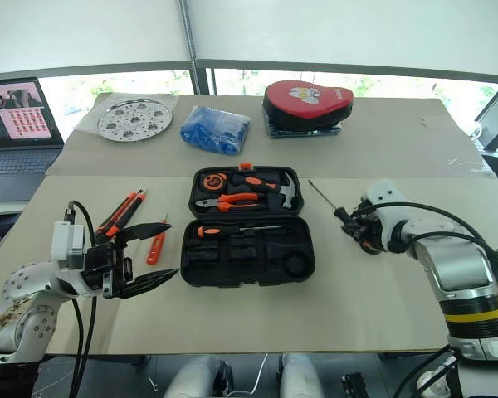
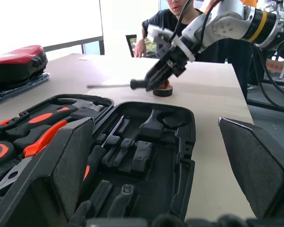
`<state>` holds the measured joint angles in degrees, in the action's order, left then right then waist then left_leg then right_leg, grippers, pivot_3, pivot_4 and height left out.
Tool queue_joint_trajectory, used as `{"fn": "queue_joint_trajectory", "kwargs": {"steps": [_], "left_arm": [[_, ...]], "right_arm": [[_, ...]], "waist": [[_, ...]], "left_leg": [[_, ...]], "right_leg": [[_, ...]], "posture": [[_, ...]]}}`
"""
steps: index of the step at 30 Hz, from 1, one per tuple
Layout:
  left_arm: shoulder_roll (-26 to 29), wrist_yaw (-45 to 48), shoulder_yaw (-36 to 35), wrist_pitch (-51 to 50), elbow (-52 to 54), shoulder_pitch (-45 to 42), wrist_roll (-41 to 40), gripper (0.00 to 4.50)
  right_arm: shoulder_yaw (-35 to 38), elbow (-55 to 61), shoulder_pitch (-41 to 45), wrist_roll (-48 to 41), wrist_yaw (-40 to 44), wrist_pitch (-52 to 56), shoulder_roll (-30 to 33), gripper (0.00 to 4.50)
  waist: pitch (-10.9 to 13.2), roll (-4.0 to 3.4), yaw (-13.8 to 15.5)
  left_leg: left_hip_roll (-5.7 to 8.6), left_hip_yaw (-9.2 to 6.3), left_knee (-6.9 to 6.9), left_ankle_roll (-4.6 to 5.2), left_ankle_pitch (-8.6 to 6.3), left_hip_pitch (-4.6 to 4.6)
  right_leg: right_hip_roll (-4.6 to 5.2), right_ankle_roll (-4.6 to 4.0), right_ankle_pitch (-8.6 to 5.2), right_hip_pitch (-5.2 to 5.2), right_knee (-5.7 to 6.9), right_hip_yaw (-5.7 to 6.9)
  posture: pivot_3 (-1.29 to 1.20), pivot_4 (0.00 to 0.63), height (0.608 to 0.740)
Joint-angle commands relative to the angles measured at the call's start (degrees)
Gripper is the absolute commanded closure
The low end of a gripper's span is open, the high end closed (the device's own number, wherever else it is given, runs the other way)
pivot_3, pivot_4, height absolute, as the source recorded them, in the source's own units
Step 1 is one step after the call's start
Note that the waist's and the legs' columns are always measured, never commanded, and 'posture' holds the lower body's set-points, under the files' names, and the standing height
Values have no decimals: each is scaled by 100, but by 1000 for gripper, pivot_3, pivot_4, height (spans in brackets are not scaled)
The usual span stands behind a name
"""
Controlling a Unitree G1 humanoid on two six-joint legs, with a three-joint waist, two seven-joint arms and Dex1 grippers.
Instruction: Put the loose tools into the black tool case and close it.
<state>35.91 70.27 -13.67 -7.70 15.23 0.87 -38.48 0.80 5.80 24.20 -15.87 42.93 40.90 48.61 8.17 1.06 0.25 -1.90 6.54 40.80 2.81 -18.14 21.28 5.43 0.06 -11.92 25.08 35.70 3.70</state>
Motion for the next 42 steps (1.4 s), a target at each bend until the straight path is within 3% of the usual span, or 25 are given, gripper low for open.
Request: {"fn": "queue_joint_trajectory", "kwargs": {"steps": [1, 4, 11, 17, 35, 36, 39, 42], "left_arm": [[116, 79, -304, 163, -10, 208, -55, 0], [167, 153, -429, 219, -105, 437, -15, 0], [219, 142, -563, 322, 6, 920, 53, 0], [211, 53, -589, 325, 206, 1111, 39, 0], [168, 181, -595, 762, -94, 1266, 129, 0], [161, 182, -580, 782, -113, 1261, 142, 0], [151, 195, -560, 812, -161, 1243, 171, 0], [149, 211, -560, 830, -200, 1232, 200, 0]], "right_arm": [[-361, 437, 362, -59, 1259, -1360, 161, 3451], [-1138, 414, 820, 176, 2031, -2046, -70, 3451], [-2567, -457, 1713, 1312, 2583, -2670, -723, 3451], [-2705, -1083, 2028, 1836, 2503, -2580, -863, 3451], [-2617, -1745, 2182, 2050, 2745, -3192, -1259, 3451], [-2576, -1778, 2190, 2034, 2786, -3297, -1255, 2443], [-2223, -1825, 2237, 1659, 2961, -3345, -1278, 1560], [-1911, -1880, 2320, 1294, 3198, -3266, -1253, 1560]], "waist": [[1, -1, -38], [2, 1, -110], [7, 6, -70], [7, 5, -23], [8, 4, -99], [8, 4, -100], [8, 3, -101], [9, 3, -97]], "left_leg": [[-2, 0, -1, -1, 0, -1], [-7, -1, -7, -4, 2, -8], [-4, 0, -1, -5, 3, -5], [1, 0, 4, -3, 2, 2], [-5, 1, 0, -8, 4, -2], [-6, 1, 0, -9, 4, -2], [-5, 1, -2, -9, 4, -2], [-5, 1, -3, -9, 4, -1]], "right_leg": [[-3, 0, 0, 1, 0, 0], [-10, -2, -1, 2, 2, -2], [3, -4, -2, 4, 7, 3], [14, -5, -2, 7, 6, 10], [8, -8, -2, 7, 10, 14], [8, -8, -3, 7, 11, 15], [8, -10, -4, 9, 12, 15], [9, -10, -4, 9, 10, 15]], "posture": [[0, 150, 740], [0, 150, 740], [0, 150, 740], [0, 150, 740], [0, 150, 740], [0, 150, 740], [0, 150, 740], [0, 150, 740]]}}
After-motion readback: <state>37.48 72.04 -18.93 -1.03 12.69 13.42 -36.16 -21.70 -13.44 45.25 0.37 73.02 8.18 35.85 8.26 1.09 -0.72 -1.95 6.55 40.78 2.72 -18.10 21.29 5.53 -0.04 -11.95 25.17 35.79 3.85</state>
